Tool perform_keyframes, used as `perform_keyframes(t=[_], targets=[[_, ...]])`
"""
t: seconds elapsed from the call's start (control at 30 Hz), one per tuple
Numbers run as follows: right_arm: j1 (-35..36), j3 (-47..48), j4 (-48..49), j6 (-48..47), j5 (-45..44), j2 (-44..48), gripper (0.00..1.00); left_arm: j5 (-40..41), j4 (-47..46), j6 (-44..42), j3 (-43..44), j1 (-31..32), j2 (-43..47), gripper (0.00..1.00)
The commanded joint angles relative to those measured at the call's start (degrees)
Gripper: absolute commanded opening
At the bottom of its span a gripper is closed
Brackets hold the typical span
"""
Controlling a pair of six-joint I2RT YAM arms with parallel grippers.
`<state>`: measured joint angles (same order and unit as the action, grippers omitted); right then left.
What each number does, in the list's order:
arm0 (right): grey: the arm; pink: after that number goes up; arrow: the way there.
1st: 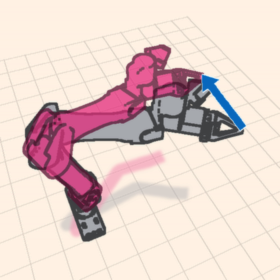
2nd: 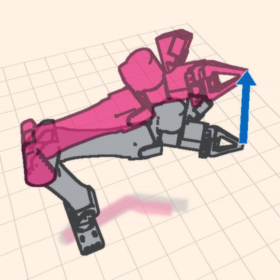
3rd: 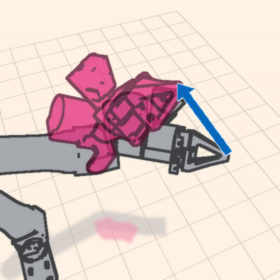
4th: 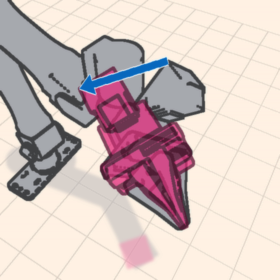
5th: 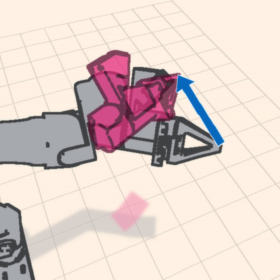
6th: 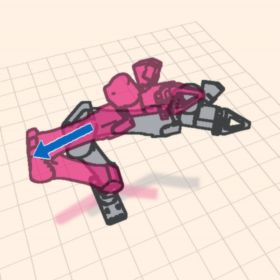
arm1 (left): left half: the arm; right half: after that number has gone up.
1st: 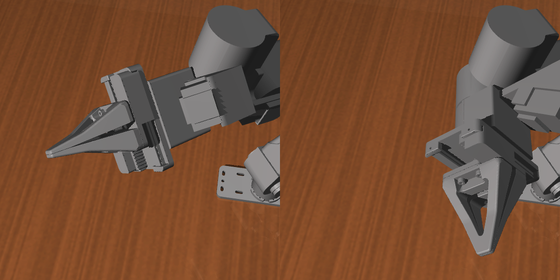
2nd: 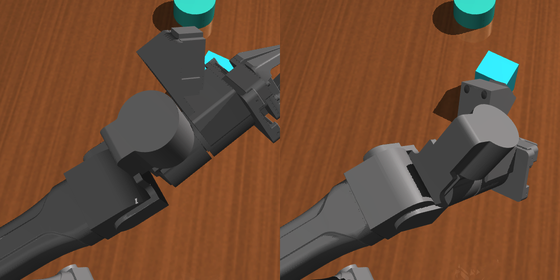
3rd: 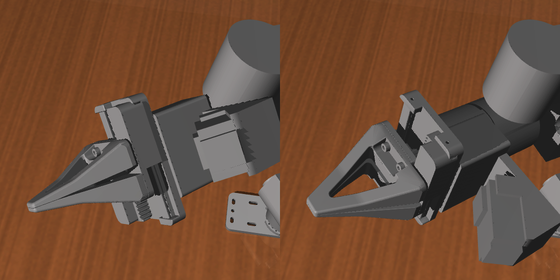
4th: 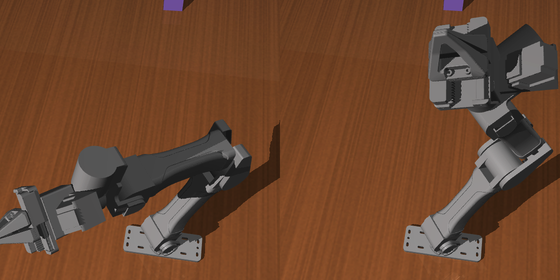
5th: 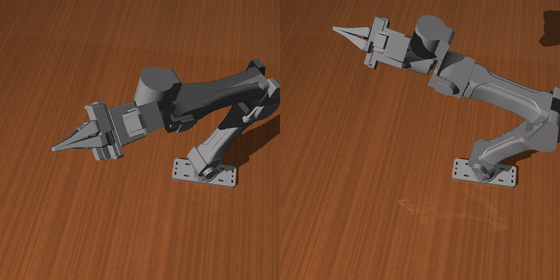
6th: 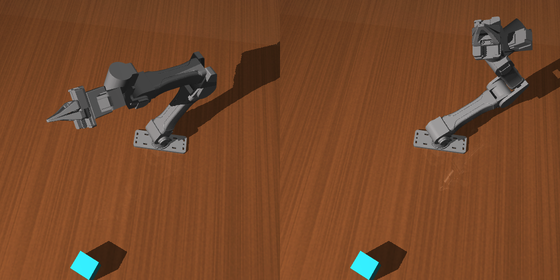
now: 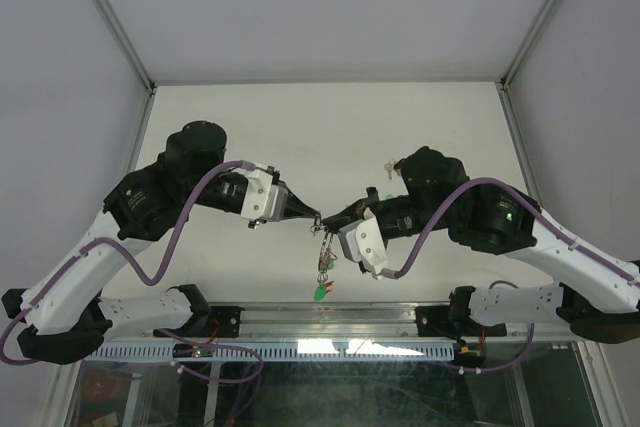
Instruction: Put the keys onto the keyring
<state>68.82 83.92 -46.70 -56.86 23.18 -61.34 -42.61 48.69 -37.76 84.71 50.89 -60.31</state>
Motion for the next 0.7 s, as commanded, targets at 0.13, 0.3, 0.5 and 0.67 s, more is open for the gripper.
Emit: perform_keyframes(t=[0.13, 0.3, 0.5, 0.67], targets=[[-0.2, 3.0, 2.1, 1.7, 1.1, 0.5, 0.00, -5.0, 0.7, -1.9, 3.2, -0.5, 0.4, 0.00], [-0.1, 3.5, 1.9, 2.0, 1.2, 0.5, 0.00, -5.3, 1.3, -2.1, 3.0, -0.5, 0.6, 0.00], [-0.2, 3.5, 1.7, 2.0, 1.0, 0.5, 0.00, -5.9, 1.7, -2.1, 2.9, -0.5, 0.3, 0.00], [-0.1, 3.4, 1.9, 2.1, 1.0, 0.7, 0.00, -6.2, 1.6, -2.1, 2.9, -0.5, -0.1, 0.00]])
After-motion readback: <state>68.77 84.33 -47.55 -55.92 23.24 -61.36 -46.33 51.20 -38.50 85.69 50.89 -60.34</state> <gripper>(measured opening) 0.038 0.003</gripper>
